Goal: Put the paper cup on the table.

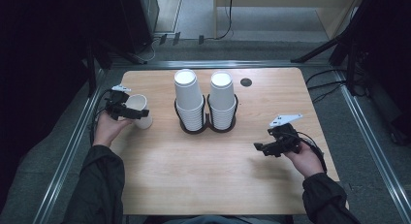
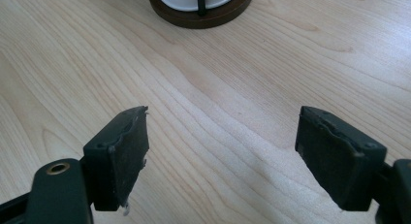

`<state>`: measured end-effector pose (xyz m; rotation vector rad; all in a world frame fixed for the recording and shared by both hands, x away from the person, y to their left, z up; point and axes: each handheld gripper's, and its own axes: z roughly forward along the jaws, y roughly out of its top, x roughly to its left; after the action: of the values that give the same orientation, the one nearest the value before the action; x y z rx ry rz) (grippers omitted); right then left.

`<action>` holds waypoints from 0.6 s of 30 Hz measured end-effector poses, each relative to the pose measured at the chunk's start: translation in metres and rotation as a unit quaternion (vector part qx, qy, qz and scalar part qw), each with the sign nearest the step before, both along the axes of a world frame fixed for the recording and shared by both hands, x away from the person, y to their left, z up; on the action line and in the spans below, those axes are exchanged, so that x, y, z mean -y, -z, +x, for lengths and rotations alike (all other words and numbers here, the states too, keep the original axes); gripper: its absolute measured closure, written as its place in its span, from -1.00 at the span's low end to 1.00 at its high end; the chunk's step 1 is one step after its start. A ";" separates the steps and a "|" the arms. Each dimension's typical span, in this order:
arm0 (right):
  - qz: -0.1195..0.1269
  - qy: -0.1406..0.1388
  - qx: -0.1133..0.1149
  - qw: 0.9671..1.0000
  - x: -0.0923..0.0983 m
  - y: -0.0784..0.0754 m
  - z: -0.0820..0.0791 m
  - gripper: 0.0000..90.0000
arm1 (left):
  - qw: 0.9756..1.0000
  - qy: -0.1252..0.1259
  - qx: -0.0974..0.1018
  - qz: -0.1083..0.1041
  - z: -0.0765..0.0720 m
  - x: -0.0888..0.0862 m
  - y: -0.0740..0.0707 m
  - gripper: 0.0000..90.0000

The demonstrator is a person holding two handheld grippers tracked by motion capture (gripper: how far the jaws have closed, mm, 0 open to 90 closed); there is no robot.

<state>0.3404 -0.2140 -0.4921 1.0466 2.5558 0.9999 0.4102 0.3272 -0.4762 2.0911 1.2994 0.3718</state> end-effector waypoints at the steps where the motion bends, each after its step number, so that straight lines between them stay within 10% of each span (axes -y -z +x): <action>1: -0.001 -0.001 0.000 1.000 0.000 0.000 0.000 -0.56 | 1.000 -0.004 0.000 0.005 -0.001 0.000 -0.001 -0.97; 18: -0.007 -0.010 0.001 1.000 -0.003 0.000 0.000 -0.56 | 1.000 -0.005 -0.010 -0.021 -0.006 -0.005 -0.023 -1.00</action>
<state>0.3403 -0.2109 -0.4923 1.0182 2.5715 0.9852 0.4045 0.3317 -0.4532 2.0593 1.3185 0.3246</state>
